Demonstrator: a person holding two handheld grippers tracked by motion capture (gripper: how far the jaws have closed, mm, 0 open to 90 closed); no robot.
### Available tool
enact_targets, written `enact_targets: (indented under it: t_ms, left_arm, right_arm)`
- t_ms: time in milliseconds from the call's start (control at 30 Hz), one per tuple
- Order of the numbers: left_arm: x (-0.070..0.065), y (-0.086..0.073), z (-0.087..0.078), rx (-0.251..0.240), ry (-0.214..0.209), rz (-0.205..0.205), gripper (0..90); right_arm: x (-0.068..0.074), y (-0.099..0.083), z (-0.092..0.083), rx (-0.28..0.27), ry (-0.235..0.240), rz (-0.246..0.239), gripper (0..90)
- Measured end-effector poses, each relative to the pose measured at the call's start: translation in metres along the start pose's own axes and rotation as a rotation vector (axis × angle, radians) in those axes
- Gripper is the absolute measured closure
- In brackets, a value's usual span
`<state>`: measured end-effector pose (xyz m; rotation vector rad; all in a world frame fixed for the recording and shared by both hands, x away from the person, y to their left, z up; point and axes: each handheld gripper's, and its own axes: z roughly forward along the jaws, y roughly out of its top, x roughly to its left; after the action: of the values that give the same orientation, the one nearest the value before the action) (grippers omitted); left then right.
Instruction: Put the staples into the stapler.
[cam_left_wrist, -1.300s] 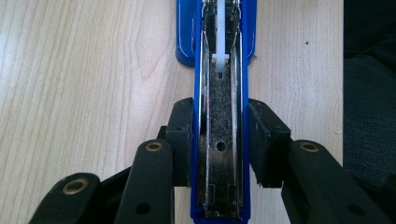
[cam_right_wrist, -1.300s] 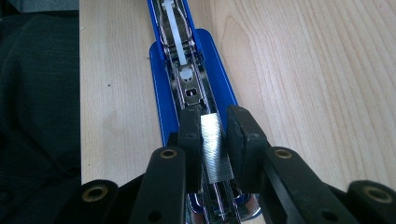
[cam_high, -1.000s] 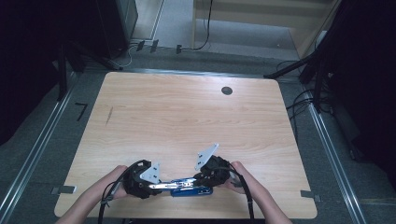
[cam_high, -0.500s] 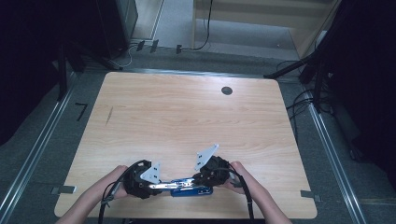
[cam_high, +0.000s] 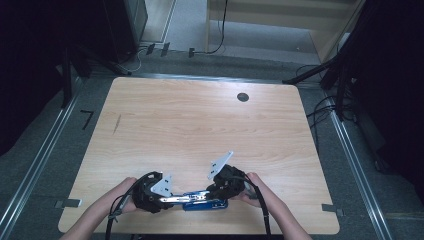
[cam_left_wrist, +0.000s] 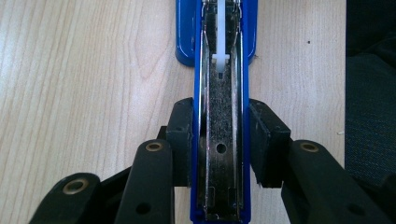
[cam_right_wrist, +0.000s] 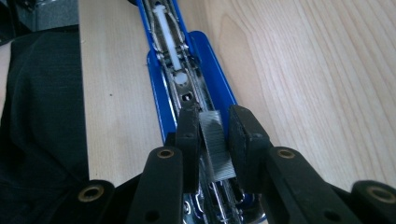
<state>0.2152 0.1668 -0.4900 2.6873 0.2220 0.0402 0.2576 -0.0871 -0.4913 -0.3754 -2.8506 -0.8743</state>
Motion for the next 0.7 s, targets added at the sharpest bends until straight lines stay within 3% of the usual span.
enact_targets:
  t_ms: [467, 700]
  left_arm:
    - [-0.001, 0.0, 0.0, -0.002, 0.002, -0.005, 66.1]
    - [0.0, 0.001, 0.0, 0.001, 0.004, -0.006, 65.6]
  right_arm:
    - [-0.012, -0.004, 0.002, -0.01, 0.087, 0.132, 74.7]
    - [-0.012, -0.005, 0.001, -0.012, 0.099, 0.121, 75.7]
